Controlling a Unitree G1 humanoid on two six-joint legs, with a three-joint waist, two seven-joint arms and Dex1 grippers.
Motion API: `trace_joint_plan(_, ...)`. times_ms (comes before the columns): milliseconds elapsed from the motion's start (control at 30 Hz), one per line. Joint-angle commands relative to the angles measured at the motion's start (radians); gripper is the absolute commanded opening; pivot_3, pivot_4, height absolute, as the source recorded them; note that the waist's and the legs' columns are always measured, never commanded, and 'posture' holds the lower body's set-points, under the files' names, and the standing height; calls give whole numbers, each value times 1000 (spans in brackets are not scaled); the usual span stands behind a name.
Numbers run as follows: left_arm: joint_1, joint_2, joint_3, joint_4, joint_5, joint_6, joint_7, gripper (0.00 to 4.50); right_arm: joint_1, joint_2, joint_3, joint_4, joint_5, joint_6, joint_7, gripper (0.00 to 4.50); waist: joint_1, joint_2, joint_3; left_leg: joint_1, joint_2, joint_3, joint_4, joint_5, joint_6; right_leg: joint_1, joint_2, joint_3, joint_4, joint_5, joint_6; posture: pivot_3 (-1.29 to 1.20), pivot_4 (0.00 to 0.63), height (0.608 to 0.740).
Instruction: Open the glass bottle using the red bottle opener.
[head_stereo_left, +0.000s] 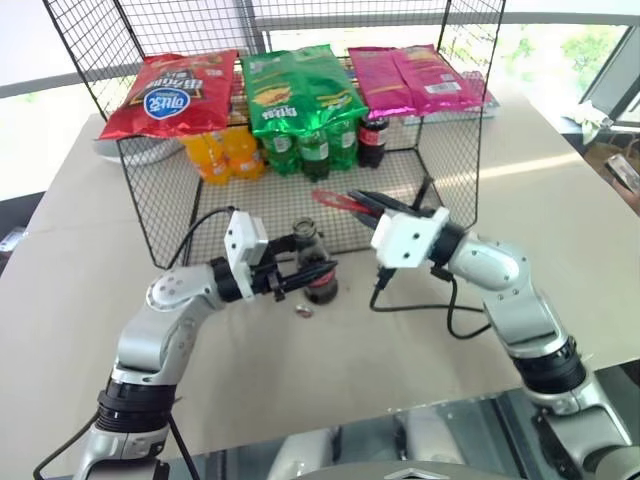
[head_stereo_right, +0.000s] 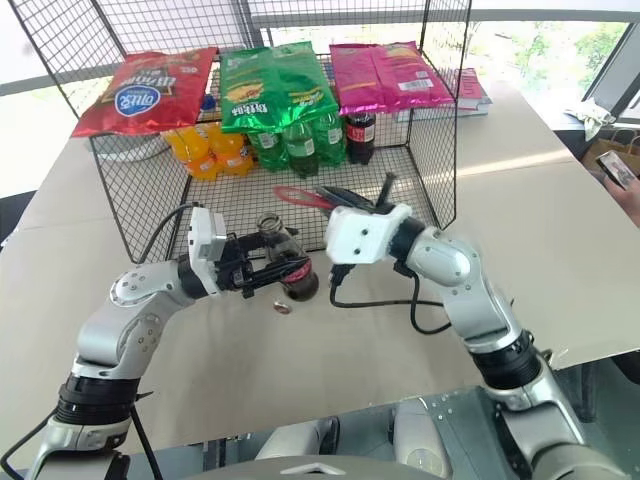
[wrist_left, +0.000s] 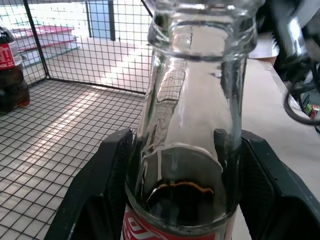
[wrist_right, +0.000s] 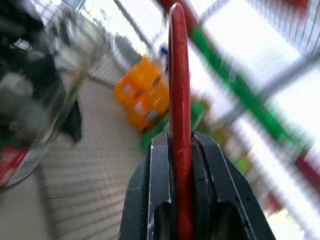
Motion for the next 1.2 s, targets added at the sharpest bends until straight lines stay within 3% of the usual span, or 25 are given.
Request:
trace_joint_plan(33, -5, -6, 8, -5, 3, -19, 3, 2298, 71, 25, -50, -78, 125, 220, 17, 0, -1, 0, 0, 0, 0, 0, 0, 0, 0, 0, 0, 0, 0, 0, 0, 0, 150, 740)
trace_joint_plan(300, 15, -1, 18, -23, 10, -40, 6, 2298, 156, 78, -141, -170, 337, 746, -33, 0, -1, 1, 0, 0, 0, 0, 0, 0, 0, 0, 0, 0, 1, 0, 0, 0, 150, 740)
trace_joint_plan(467, 30, 6, 12, -28, 20, -56, 3, 2298, 131, 68, -163, -149, 421, 894, -35, 2012, -1, 1, 0, 0, 0, 0, 0, 0, 0, 0, 0, 0, 1, 0, 0, 0, 150, 740)
trace_joint_plan(633, 30, 10, 11, -28, 15, -53, 6, 2298, 105, 7, -178, -158, 428, 942, -75, 4374, -1, 0, 0, 0, 0, 0, 0, 0, 0, 0, 0, 0, 1, 0, 0, 0, 150, 740)
trace_joint_plan(733, 30, 14, 9, -28, 12, -49, 0, 2298, 102, -54, -146, -170, 410, 914, -91, 4453, 0, 0, 0, 0, 0, 0, 0, 0, 0, 0, 0, 0, 0, 0, 0, 0, 150, 740)
trace_joint_plan(767, 32, 14, 10, -30, 12, -50, 2, 3100, 106, -91, -113, -175, 383, 879, -95, 4500, 0, 0, 0, 0, 0, 0, 0, 0, 0, 0, -1, 0, 0, 0, 0, 0, 150, 740)
trace_joint_plan(833, 34, 13, 11, -32, 12, -52, 6, 3442, 112, -118, -86, -180, 368, 847, -106, 4500, 0, 0, 0, 0, 0, 0, 0, 0, 0, 0, -1, 0, 0, 0, 0, 0, 150, 740)
trace_joint_plan(900, 33, 14, 11, -32, 12, -53, 8, 4346, 110, -143, -60, -180, 336, 796, -134, 4500, 1, 0, 0, 0, 0, 0, 0, 0, 0, 0, -1, 0, 0, 0, 0, 0, 150, 740)
trace_joint_plan(1200, 59, 35, 44, -75, -26, -38, 4, 4434, 82, -204, -59, -218, 285, 646, -148, 4500, -1, 0, 0, 0, 0, 0, -1, 0, 0, 0, -1, 0, 0, 0, 0, 0, 150, 740)
